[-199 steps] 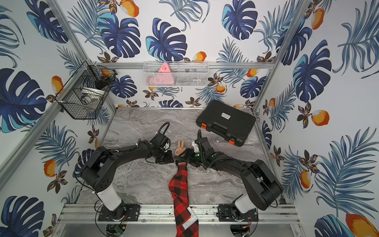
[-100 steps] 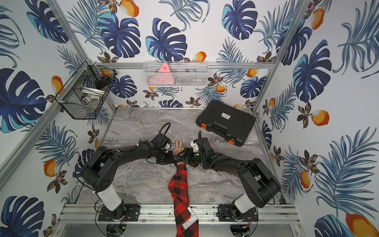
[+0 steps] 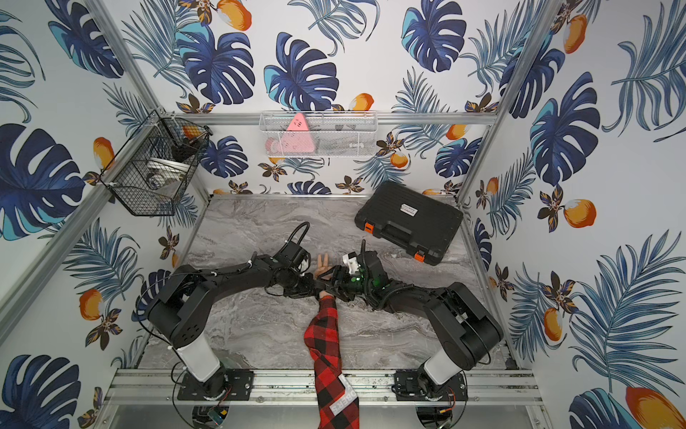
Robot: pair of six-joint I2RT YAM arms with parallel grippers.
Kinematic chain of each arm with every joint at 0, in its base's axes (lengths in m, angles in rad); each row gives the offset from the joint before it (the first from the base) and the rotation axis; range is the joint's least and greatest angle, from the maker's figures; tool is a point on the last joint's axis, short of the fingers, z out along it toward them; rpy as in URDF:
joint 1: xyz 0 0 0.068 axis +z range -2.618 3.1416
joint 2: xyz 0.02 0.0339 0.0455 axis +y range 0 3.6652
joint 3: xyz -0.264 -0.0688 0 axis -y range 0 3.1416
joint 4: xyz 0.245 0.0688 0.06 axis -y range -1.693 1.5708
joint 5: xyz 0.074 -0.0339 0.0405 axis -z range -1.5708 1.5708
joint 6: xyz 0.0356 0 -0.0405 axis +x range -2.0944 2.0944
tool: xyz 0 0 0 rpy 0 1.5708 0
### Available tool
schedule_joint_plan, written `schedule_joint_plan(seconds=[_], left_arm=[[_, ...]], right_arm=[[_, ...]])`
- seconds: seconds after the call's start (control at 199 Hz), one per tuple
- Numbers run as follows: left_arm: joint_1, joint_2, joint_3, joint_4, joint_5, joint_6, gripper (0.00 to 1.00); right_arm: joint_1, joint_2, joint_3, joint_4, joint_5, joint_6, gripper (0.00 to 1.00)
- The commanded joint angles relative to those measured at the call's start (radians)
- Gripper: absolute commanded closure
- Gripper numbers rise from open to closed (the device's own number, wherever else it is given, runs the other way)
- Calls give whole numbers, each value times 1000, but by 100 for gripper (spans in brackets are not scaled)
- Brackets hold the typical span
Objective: Take off the watch
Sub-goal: Untie the watch from the hand.
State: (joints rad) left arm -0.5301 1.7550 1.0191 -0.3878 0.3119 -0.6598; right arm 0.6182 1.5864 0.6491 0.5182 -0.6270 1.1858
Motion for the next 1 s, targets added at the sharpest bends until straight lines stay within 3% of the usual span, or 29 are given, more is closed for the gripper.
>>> schedule_joint_plan(seconds=[0.0, 0.256, 0.467, 0.713, 0.999], left_arm=[[-4, -3, 7, 8, 3, -10, 75], [-5, -4, 8, 4, 0, -7, 75], [-5, -27, 21, -45, -48, 29, 73], [6, -118, 71, -165, -187, 176, 66], [5, -209, 139, -195, -216, 410, 53]], right_arm=[[1, 7, -2, 143, -30, 53, 29], [1, 7, -8, 214, -42, 66, 30], [-17, -28, -7, 90, -11, 10, 30], [-60, -129, 77, -306, 83, -210, 29], [-139, -155, 101, -411, 67, -293, 29]])
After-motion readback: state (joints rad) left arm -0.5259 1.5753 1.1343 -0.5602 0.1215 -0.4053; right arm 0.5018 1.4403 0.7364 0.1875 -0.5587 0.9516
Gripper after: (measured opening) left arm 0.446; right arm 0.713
